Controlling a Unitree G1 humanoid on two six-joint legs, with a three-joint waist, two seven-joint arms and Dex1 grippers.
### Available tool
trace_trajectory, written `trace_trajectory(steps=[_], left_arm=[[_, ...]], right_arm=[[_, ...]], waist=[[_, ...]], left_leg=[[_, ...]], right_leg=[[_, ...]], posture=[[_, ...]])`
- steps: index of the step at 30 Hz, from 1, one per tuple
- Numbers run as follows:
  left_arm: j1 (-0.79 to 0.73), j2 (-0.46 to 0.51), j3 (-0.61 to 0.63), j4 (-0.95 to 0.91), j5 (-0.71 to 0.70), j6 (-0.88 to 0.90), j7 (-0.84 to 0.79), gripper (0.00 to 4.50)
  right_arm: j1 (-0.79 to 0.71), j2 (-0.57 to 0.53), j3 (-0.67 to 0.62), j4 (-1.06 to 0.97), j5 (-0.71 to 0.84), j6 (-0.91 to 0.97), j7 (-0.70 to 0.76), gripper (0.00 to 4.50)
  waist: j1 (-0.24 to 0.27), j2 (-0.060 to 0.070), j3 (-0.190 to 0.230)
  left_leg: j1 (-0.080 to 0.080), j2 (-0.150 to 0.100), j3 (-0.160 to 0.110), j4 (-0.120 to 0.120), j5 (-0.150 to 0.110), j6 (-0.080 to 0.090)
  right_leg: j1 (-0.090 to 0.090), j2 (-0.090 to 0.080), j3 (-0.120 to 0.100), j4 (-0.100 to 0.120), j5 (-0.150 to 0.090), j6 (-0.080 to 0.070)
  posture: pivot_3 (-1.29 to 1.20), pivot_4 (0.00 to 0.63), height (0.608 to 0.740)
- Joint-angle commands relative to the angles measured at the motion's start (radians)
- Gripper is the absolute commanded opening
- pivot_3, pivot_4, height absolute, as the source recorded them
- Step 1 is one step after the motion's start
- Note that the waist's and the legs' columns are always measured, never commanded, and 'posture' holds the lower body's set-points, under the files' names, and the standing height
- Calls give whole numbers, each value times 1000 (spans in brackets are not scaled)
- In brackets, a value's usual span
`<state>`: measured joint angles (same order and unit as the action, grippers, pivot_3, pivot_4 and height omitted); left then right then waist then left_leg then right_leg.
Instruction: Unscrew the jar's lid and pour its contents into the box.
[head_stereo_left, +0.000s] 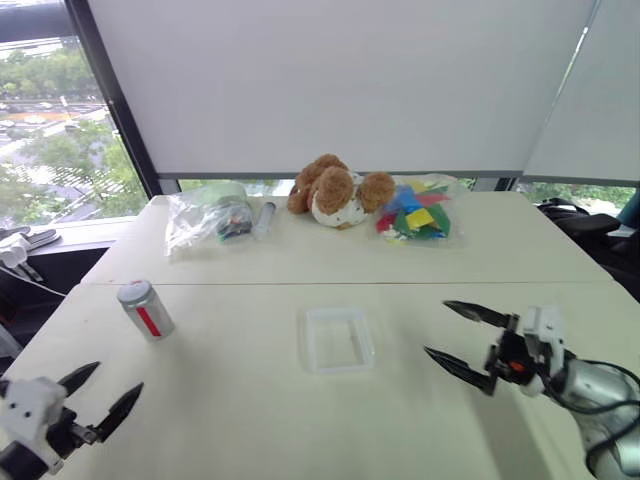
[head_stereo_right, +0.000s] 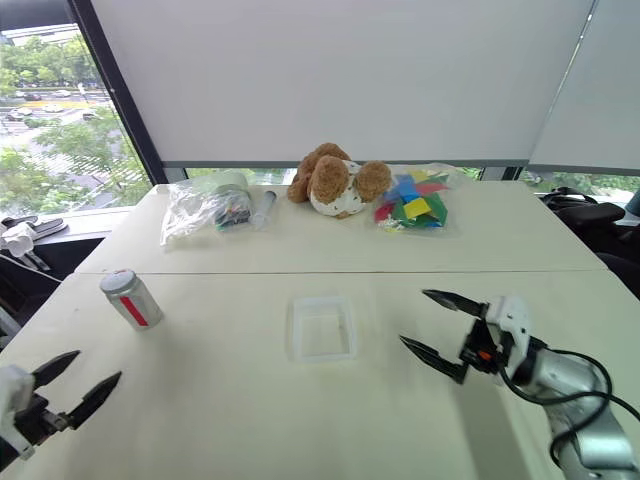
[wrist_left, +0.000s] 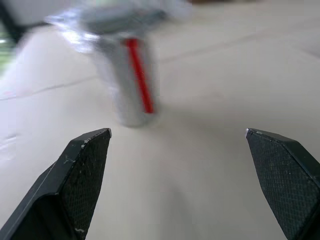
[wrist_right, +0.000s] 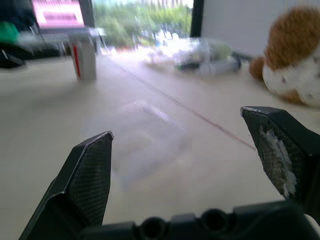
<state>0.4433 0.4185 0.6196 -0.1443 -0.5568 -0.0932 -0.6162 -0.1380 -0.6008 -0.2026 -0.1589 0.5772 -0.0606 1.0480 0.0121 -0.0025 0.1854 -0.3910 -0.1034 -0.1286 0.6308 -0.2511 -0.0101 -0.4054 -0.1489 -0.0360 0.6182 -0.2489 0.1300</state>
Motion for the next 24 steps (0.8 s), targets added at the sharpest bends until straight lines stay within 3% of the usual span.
trace_trajectory(steps=[1, 5, 11, 17, 24], left_arm=[[42, -142, 85, -29, 13, -5, 222, 4441], [87, -251, 63, -74, 40, -31, 290, 4441], [65, -295, -18, -209, 91, -11, 363, 4441], [-93, -280, -161, -333, 239, 146, 526, 4441], [-337, -268, -280, -286, 396, 320, 681, 4441]], right_arm=[[-67, 52, 30, -59, 27, -10, -24, 4500], [-98, 90, 51, -31, 16, -54, 11, 4500], [-102, 98, 44, 46, 16, -111, 69, 4500], [-111, 100, 44, 94, 13, -139, 95, 4500], [-121, 96, 39, 107, 5, -140, 87, 4500]], waist=[[1, -3, 0], [16, -10, 0], [33, -11, 0], [28, -10, 0], [27, -10, 0]], left_leg=[[0, 0, 0, 0, 0, 0], [0, 0, -1, 1, 0, 0], [0, -1, -1, 6, -2, -3], [0, 0, 0, 7, 0, -1], [0, 6, 1, 7, 1, -1]], right_leg=[[0, 0, 0, 0, 0, 0], [0, 1, -1, 0, 0, 1], [4, 1, -3, 0, 0, -1], [4, 2, -2, 1, 4, 1], [2, 10, 1, 2, 6, -1]], posture=[[0, 150, 740], [0, 150, 740], [0, 150, 740], [0, 150, 740], [0, 150, 740]])
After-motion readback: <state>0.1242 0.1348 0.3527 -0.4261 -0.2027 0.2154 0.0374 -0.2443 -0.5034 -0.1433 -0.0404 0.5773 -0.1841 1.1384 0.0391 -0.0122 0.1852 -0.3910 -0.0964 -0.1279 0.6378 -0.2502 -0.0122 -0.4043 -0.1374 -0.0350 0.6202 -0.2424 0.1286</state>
